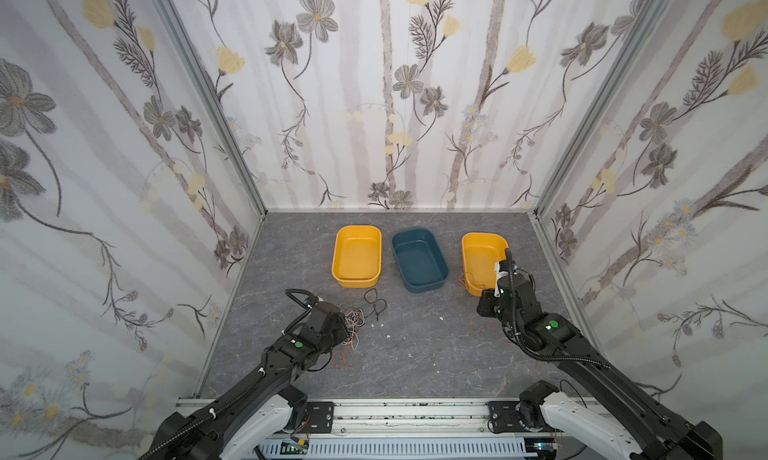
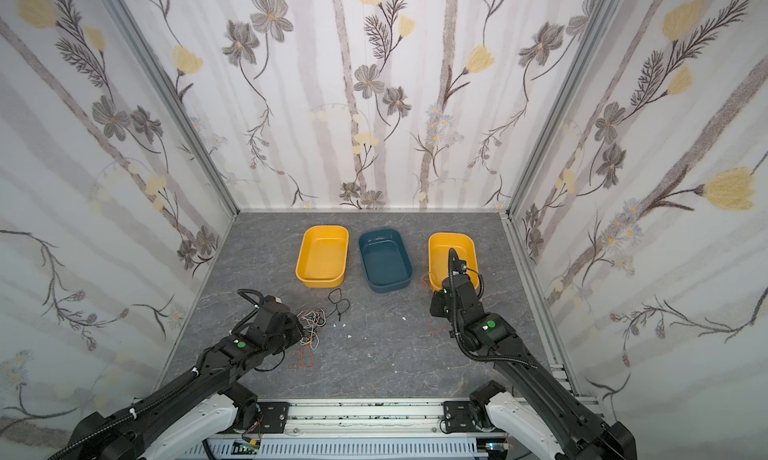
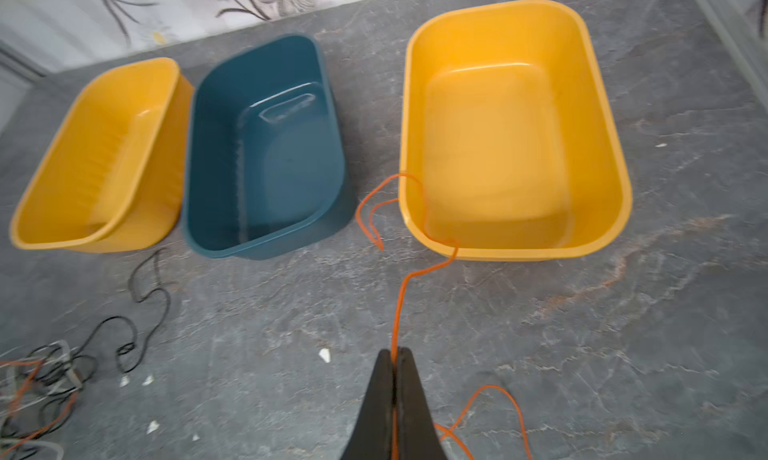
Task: Untangle the cables
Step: 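Pull the orange cable away from the pile with the right gripper, then lift the orange cable high past the yellow tub with the right gripper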
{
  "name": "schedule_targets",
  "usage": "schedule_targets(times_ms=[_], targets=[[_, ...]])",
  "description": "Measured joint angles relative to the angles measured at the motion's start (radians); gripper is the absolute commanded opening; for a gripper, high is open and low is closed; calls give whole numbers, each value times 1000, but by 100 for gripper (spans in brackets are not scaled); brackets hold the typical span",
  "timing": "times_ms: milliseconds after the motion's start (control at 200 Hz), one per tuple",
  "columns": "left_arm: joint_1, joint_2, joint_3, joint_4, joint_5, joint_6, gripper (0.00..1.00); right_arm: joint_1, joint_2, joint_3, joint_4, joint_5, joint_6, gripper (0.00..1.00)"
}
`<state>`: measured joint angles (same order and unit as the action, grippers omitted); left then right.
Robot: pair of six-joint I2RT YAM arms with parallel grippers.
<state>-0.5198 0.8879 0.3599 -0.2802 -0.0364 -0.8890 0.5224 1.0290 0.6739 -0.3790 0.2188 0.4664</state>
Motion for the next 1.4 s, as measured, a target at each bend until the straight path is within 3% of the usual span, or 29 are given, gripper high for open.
schedule_targets(times_ms=[385, 650, 934, 1244, 1399], targets=[[-10, 71, 5, 75, 50, 0, 2, -5, -119, 125, 68, -263, 0, 0], [-59, 169, 50, 144, 91, 19, 3, -5, -53, 258, 134, -357, -7, 0], [-91, 254, 76, 198, 94, 23, 4, -5, 57, 471, 159, -313, -80, 0], [-98, 267, 83, 223, 99, 25, 4, -40, 174, 717, 164, -136, -183, 0], [-99, 272, 79, 229, 100, 25, 4, -114, 244, 830, 169, -83, -223, 0]])
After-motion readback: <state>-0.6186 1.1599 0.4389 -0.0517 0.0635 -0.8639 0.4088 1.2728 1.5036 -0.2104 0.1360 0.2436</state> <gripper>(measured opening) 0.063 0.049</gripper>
